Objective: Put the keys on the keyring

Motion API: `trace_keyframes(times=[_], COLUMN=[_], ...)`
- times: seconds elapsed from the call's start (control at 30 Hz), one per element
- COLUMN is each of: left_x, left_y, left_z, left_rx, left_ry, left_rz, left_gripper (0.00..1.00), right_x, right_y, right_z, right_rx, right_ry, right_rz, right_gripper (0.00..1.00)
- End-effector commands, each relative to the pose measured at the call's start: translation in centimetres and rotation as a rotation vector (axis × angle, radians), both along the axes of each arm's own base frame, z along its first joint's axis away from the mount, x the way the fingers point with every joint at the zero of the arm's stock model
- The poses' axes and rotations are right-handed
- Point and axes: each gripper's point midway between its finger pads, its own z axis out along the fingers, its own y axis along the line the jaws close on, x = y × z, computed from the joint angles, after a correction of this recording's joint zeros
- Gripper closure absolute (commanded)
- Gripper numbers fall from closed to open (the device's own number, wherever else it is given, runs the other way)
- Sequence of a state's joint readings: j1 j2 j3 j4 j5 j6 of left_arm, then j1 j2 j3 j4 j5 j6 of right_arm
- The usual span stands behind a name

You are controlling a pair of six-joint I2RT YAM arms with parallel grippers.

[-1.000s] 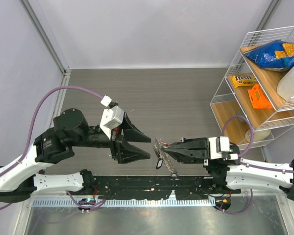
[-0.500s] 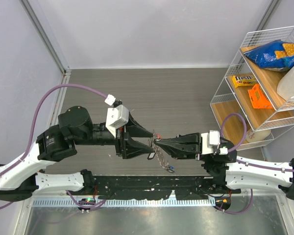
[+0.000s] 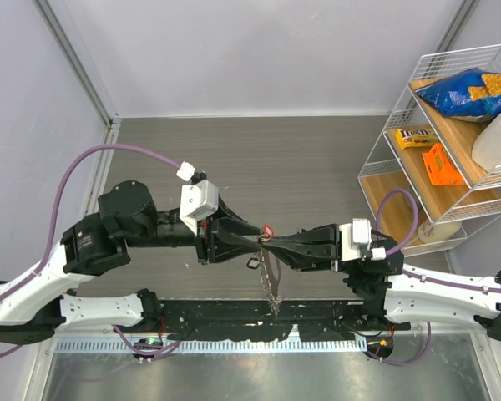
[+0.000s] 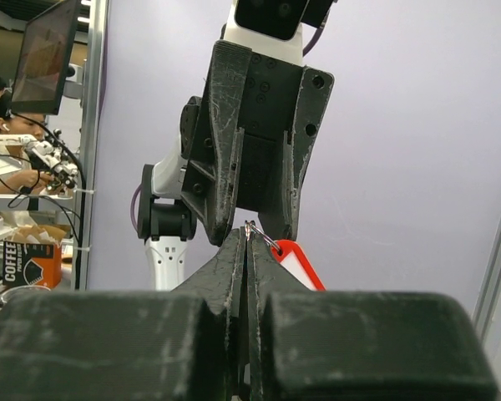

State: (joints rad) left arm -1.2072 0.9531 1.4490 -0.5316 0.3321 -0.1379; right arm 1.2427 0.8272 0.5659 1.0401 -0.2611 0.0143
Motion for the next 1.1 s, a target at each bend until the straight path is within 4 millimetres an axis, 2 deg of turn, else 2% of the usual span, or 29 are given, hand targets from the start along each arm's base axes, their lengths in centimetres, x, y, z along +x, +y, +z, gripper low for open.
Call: trace_keyframes(times=[0.0,0.13,0.33,0.83,1.07], left_x=[-0.4,-0.9,-1.4,-1.5,-1.1], left_y=[0.3,0.6,0.7,0.5,1.2], left_z=[1.4,2.0,2.2,1.6,1.6], left_rx=[-0.054,-0.083,-0.093,-0.071,-0.077], left_ry=[-0.042,-0.053,-0.055,-0.047,-0.054], left_rz=[-0.024,-0.041,-0.071,-0.082,-0.044], left_gripper=[0.66,0.74,0.79,0.8,0.79], right_x=[-0.8,-1.1,-1.4,-1.9,-2.2], right_y=[-0.9,-0.9,-0.6,-0.8,-1.6], right_z=[2.8,2.8,2.5,3.0,3.3], right_rx=[0.06,0.044,0.018,0.025,0.043], right_ry=[-0.015,-0.019,-0.023,-0.031,-0.041], right_rz=[0.032,0.046,0.063,0.086,0.09], right_gripper=[0.94,0.94,0.94,0.94,0.94])
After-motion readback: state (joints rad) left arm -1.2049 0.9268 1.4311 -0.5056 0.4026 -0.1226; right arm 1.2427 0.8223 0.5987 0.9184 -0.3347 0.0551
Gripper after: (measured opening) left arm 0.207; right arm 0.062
